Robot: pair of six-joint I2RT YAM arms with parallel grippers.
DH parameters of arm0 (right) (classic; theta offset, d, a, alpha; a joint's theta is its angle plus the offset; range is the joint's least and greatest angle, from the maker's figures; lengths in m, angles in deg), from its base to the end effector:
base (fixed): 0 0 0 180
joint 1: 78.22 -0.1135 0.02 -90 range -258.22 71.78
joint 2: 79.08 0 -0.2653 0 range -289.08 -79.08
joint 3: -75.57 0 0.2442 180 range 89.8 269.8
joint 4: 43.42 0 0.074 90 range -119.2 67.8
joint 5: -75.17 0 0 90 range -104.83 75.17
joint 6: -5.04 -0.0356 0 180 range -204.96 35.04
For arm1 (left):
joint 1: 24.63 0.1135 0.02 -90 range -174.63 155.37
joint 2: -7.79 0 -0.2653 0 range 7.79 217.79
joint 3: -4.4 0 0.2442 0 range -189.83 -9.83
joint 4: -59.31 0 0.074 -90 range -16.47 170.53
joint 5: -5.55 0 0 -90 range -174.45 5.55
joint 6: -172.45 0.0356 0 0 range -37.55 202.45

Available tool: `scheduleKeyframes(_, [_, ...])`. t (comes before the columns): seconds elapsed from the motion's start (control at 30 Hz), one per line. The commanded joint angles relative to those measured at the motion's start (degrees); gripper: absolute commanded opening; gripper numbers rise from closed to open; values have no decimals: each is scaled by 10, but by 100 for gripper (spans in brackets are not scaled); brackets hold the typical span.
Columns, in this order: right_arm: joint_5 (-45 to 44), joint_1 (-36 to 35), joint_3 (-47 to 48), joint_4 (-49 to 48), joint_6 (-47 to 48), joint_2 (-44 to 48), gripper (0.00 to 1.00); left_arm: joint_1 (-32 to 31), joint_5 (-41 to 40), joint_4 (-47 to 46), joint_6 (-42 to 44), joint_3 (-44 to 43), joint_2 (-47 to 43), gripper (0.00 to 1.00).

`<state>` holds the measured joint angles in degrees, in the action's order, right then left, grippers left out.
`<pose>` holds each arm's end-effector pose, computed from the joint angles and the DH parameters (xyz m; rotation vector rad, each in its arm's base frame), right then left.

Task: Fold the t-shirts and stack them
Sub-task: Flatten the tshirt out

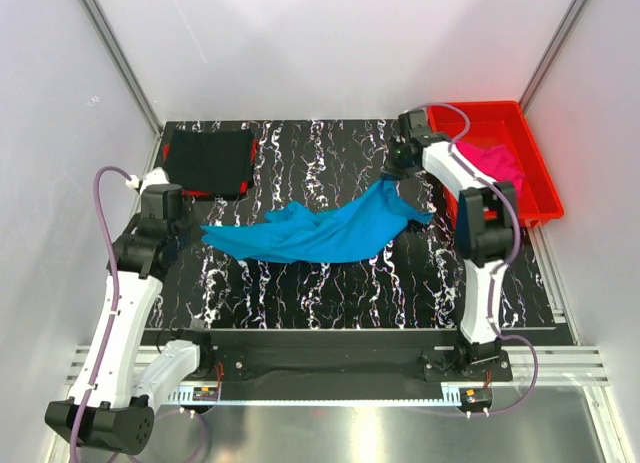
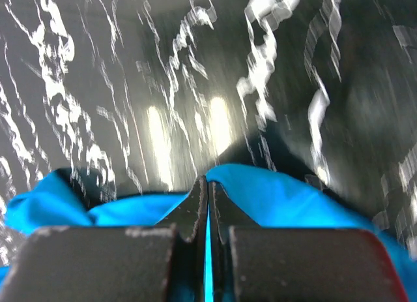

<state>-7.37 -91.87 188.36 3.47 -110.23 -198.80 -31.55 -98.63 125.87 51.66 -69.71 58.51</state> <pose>0.4444 0.1127 0.2262 0.2045 2.5466 0.4350 0.1552 -0.0101 0.3416 -0.5951 2.2181 -0.0510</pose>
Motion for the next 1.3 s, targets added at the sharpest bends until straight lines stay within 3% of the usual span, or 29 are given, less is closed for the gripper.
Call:
scheduleKeyframes(0.0, [28,-1,111,12,65,-54,0,4,-56,-13,21,-1,-10,0])
scheduleKeyframes(0.07, [37,-1,148,28,73,-83,10,4,-49,-18,26,8,-12,0])
scheduleKeyframes(0.1, [40,-1,152,28,73,-86,24,4,-41,-21,27,12,-12,0])
scheduleKeyframes(0.2, [-2,-1,167,56,50,-72,51,5,-1,-36,27,28,-17,0])
scheduleKeyframes(0.27, [-31,-1,174,99,30,-41,54,5,26,-49,20,39,-21,0])
scheduleKeyframes(0.4, [-91,-1,102,146,-42,49,55,5,53,-58,15,52,-19,0])
scheduleKeyframes(0.53, [-50,-1,-78,69,-119,183,46,5,71,-66,14,52,-24,0])
scheduleKeyframes(0.57, [-43,-1,-148,53,-127,200,45,5,77,-69,13,53,-24,0])
scheduleKeyframes(0.73, [9,-3,-314,-72,-146,259,45,5,94,-79,19,63,-27,0])
scheduleKeyframes(1.27, [-17,-26,-333,-150,-193,125,48,5,136,-103,16,85,-32,0])
